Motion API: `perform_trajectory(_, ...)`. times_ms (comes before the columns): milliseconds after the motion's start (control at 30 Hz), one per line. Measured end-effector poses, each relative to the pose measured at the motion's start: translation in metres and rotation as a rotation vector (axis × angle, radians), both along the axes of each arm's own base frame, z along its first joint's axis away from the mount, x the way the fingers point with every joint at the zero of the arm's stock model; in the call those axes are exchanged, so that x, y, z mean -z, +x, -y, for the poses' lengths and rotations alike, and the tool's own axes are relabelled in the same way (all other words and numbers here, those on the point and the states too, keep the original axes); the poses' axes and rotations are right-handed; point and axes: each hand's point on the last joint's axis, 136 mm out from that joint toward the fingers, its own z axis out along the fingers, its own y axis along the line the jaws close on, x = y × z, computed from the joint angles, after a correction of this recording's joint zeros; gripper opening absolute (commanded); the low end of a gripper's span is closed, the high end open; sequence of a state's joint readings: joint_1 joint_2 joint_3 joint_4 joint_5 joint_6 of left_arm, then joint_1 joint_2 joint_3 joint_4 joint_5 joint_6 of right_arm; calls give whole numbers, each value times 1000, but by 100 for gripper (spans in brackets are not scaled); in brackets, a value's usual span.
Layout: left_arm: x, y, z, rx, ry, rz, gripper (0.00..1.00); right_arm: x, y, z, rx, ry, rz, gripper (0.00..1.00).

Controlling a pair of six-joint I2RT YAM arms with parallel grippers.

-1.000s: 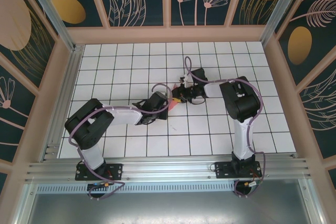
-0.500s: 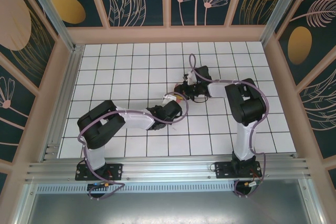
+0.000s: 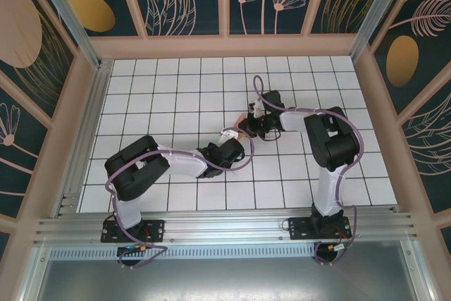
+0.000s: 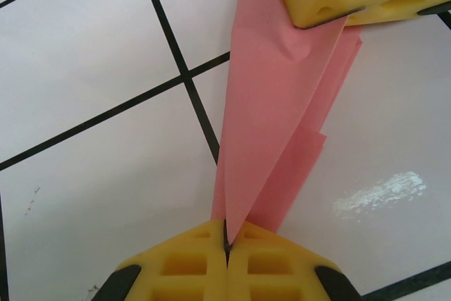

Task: Fold a paper plane with a square sheet of paper (pick it up from the middle)
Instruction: Fold the wing for the fifth time at the center of the table.

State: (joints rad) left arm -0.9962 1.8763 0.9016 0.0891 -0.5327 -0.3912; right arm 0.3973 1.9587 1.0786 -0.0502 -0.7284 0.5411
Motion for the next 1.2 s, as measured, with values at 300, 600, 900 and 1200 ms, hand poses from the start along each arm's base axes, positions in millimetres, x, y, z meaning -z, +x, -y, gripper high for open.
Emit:
perform_trajectory(300, -7, -8, 2, 51, -32, -35, 61, 2, 2, 3, 5, -23, 16, 4)
perform_trajectory(600, -55, -19, 20, 113, -256, -98, 73, 4, 3, 4, 0, -34, 32, 3)
perform_trajectory(900, -77, 11, -3, -66, -616, -190, 39, 12, 3, 6, -4, -53, 35, 3)
perform_trajectory(1200, -38, 10, 18, -112, -752, -370, 24, 15, 3, 6, -15, -58, 39, 2)
